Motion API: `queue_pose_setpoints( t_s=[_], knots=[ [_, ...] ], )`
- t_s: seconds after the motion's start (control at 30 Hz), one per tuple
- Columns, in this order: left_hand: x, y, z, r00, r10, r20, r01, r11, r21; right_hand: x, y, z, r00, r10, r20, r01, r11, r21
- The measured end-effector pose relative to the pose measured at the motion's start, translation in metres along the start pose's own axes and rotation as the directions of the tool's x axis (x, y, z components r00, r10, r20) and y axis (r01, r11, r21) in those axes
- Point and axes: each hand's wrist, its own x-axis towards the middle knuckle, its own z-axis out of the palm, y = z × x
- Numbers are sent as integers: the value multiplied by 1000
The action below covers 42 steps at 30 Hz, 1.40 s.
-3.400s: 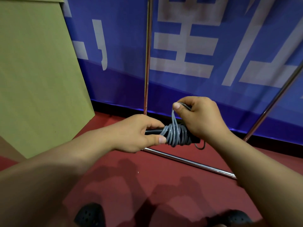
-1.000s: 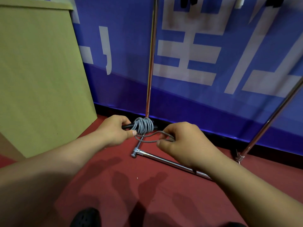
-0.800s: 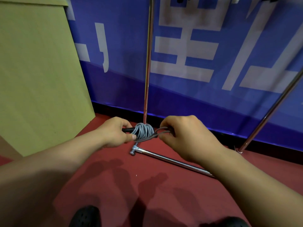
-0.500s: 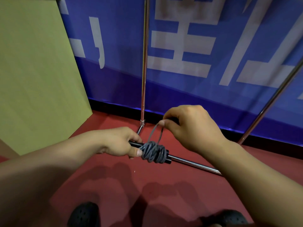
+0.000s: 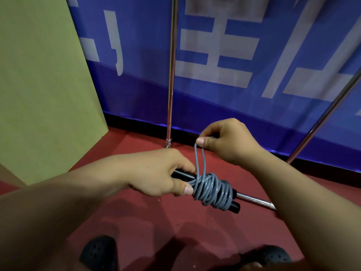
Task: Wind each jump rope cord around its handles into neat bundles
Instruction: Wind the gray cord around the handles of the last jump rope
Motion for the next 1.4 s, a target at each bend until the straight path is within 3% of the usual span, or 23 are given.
queue_pose_setpoints(
  t_s=[0.1, 0.23, 0.3, 0.37, 0.43, 0.47, 0.67, 0.9, 0.97, 1.03, 1.1, 1.27, 1.33, 1.4],
  knots=[
    [-4, 6, 1, 998, 55, -9, -55, 996, -75, 0, -1, 0, 992, 115, 60, -127, 950, 286],
    [-9, 10, -3, 973, 149, -174, -192, 947, -259, 2, -3, -9, 959, 246, 142, -283, 800, 528],
    [-11, 9, -8, 945, 179, -274, -266, 908, -325, 6, -3, -16, 949, 275, 156, -312, 738, 598],
    [-13, 7, -11, 916, 187, -355, -309, 893, -327, 7, -4, -19, 938, 294, 184, -330, 595, 733],
    [-14, 4, -12, 904, 170, -392, -306, 898, -317, 8, -6, -21, 930, 317, 188, -326, 468, 821],
    [-14, 3, -13, 906, 155, -395, -292, 903, -315, 10, -6, -21, 926, 338, 169, -319, 459, 829],
    [-13, 2, -11, 920, 103, -379, -224, 930, -292, 14, -6, -26, 915, 397, 69, -286, 520, 805],
    [-13, 0, -12, 936, 54, -347, -214, 872, -441, 14, 0, -17, 917, 374, 137, -318, 482, 817],
    [-13, -1, -12, 930, 39, -366, -225, 848, -480, 14, 3, -11, 944, 306, 125, -282, 547, 788],
    [-11, -1, -12, 915, 12, -404, -253, 797, -549, 12, 5, -2, 956, 282, 84, -262, 685, 680],
    [-10, 1, -14, 909, -47, -415, -275, 680, -680, 10, 0, 5, 961, 261, 92, -267, 781, 565],
    [-11, -1, -24, 925, -111, -364, -288, 420, -861, 6, -7, 19, 975, 181, 132, -220, 891, 397],
    [-12, -5, -26, 912, -141, -385, -300, 410, -862, 4, -12, 24, 984, 141, 111, -171, 922, 349],
    [-10, -10, -26, 880, -209, -426, -292, 469, -833, 0, -18, 28, 986, 98, 137, -139, 936, 324]
  ],
)
